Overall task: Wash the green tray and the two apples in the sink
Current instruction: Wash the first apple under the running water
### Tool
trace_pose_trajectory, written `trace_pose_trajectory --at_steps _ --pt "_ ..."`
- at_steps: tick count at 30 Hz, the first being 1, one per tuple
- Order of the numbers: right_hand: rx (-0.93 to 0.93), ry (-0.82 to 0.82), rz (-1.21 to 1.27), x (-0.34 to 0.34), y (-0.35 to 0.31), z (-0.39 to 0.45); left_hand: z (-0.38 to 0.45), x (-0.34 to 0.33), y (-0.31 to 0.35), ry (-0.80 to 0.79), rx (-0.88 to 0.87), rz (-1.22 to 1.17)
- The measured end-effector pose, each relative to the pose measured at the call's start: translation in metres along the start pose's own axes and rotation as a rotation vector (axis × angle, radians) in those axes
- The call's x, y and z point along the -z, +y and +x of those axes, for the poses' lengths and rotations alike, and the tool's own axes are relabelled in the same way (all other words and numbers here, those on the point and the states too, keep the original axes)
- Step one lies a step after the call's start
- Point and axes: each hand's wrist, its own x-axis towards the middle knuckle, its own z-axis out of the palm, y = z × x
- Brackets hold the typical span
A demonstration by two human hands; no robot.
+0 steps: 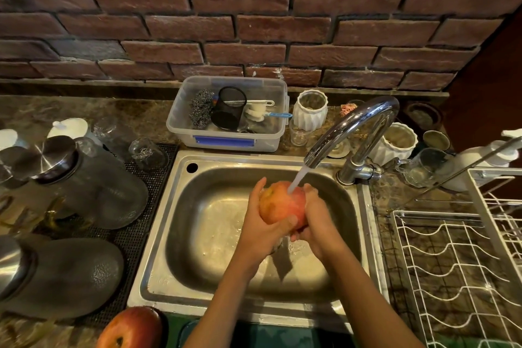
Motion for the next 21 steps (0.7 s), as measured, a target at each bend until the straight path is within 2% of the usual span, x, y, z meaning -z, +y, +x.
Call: trace_pose_trajectory --at_steps 3,5,11,17,21 --pt "-0.11 -0.104 0.195 0.005 0.006 -0.002 0.001 0.001 0.0 -0.006 0.012 0.033" --pt "-0.135 -0.149 0.218 0.008 0.009 -0.002 0.001 0.001 0.001 0.021 0.015 0.087" --pt "-0.053 -0.097 -0.055 0.009 0.005 -0.009 -0.003 -0.003 -0.002 0.117 0.041 0.127" --pt "0.344 0.213 -0.451 0.035 0.021 -0.02 -0.008 -0.003 -0.004 0.141 0.099 0.089" --pt "0.521 0.267 -0.742 0.072 0.064 -0.043 -0.011 0.003 -0.007 0.166 0.098 0.02"
